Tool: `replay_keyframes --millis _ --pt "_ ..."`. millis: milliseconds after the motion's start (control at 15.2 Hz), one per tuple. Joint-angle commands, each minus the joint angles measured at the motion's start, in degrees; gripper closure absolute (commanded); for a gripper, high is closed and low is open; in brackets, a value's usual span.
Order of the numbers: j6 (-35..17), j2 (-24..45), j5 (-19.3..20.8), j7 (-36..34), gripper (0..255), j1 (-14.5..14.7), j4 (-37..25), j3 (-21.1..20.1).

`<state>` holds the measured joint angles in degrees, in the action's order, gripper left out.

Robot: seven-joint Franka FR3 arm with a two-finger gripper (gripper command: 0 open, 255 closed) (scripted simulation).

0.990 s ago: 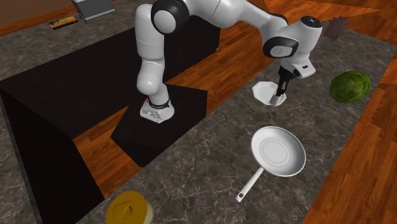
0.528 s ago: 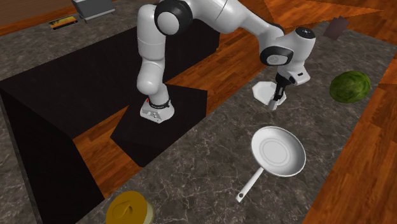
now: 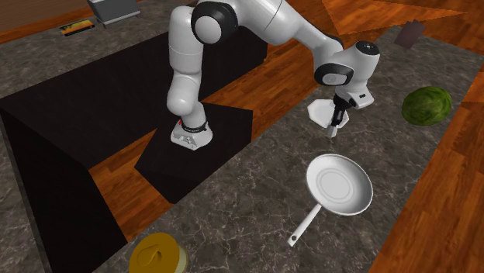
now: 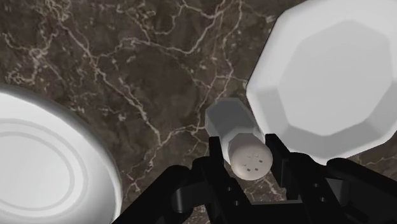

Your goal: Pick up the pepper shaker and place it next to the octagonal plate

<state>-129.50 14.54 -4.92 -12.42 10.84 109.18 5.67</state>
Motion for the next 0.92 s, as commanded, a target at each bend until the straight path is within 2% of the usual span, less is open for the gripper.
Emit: replay_keyframes --millis 0,132,198,528,792,858 --pt "-0.04 0.00 0.00 0.01 255 0.00 0.02 0.00" --pt "-0.04 0.00 0.00 0.01 255 0.00 0.02 0.00" --pt "-0.04 0.00 0.00 0.01 0 0.00 0.02 0.00" --pt "-0.04 0.00 0.00 0.00 0 0.00 0.02 0.00" --pt "6.11 -3.69 0.70 -0.45 0 0.00 -2.47 0.26" --pt "6.11 -3.69 0.70 -0.45 0 0.00 -2.47 0.26"
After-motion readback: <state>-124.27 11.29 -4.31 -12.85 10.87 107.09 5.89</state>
